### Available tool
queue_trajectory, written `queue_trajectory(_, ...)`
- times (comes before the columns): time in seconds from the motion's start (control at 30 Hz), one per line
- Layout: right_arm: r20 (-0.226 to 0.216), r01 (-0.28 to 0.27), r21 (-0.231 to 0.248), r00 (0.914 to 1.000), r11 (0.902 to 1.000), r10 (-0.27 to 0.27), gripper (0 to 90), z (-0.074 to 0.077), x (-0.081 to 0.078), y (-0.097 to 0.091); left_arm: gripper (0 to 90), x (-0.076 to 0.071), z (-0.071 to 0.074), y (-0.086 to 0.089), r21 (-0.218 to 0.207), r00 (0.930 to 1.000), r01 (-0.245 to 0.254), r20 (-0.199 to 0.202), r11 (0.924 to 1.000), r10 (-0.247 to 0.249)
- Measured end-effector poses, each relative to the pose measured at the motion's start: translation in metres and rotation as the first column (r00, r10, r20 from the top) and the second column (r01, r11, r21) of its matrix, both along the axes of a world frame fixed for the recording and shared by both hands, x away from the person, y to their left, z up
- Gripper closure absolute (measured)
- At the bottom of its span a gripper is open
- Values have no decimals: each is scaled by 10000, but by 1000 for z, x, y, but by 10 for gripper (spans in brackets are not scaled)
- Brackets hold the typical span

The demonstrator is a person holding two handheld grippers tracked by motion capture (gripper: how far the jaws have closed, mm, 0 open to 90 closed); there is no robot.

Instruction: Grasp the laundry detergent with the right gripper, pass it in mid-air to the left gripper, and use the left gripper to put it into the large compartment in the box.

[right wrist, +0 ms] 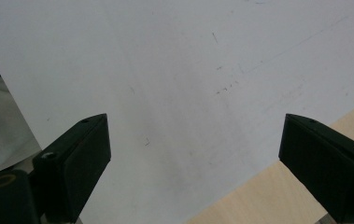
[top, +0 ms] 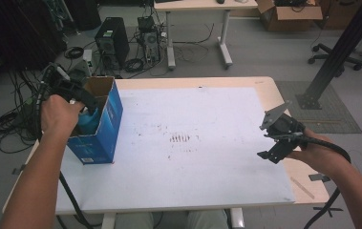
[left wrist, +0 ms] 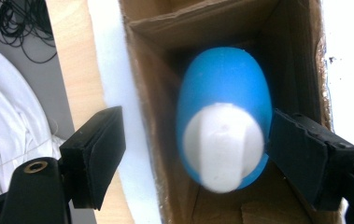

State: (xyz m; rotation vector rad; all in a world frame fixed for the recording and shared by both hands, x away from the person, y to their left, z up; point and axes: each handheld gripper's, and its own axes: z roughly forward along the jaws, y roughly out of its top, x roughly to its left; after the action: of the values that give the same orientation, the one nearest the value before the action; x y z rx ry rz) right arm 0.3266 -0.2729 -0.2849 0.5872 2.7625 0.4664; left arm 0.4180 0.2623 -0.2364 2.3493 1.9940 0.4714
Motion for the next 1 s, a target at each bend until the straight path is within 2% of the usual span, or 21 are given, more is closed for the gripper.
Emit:
queue_trajectory(0.2, -16, -4, -22, 10000, 10000, 4, 86, 1, -1, 0, 160, -3, 15, 7, -103, 9999, -24, 164, 9999, 26)
queue_trajectory(0.4, -23, -1, -36, 10000, 10000, 1, 86, 2, -1, 1, 135, -9, 31, 6, -256, 9986, 408, 358, 9988, -399)
queue_trajectory(0.5, -16, -35, -45, 10000, 10000, 35, 85, 2, -1, 2, 92, -13, 37, 1, -249, 9971, 653, 402, 9976, -643)
queue_trajectory(0.67, 19, -26, -45, 10000, 10000, 26, 80, 4, -1, 4, 66, -19, 46, -11, -483, 9918, 1209, 470, 9915, -1186)
queue_trajectory(0.73, 19, -24, -61, 10000, 10000, 24, 80, 5, -1, 5, 66, -23, 52, -19, -509, 9873, 1530, 506, 9869, -1505)
queue_trajectory(0.77, 22, -33, -58, 10000, 10000, 33, 80, 5, -2, 5, 66, -23, 52, -19, -509, 9873, 1530, 506, 9869, -1505)
queue_trajectory(0.8, 23, -18, -53, 10000, 10000, 19, 80, 6, -2, 5, 65, -26, 56, -26, -520, 9842, 1692, 616, 9842, -1659)
queue_trajectory(0.87, 29, -22, -52, 10000, 10000, 22, 80, 6, -2, 6, 61, -27, 58, -30, -473, 9816, 1835, 619, 9819, -1805)
queue_trajectory(1.0, 75, 5, -23, 10000, 10000, -5, 74, 8, -3, 6, 54, -31, 64, -46, -467, 9721, 2283, 663, 9725, -2251)
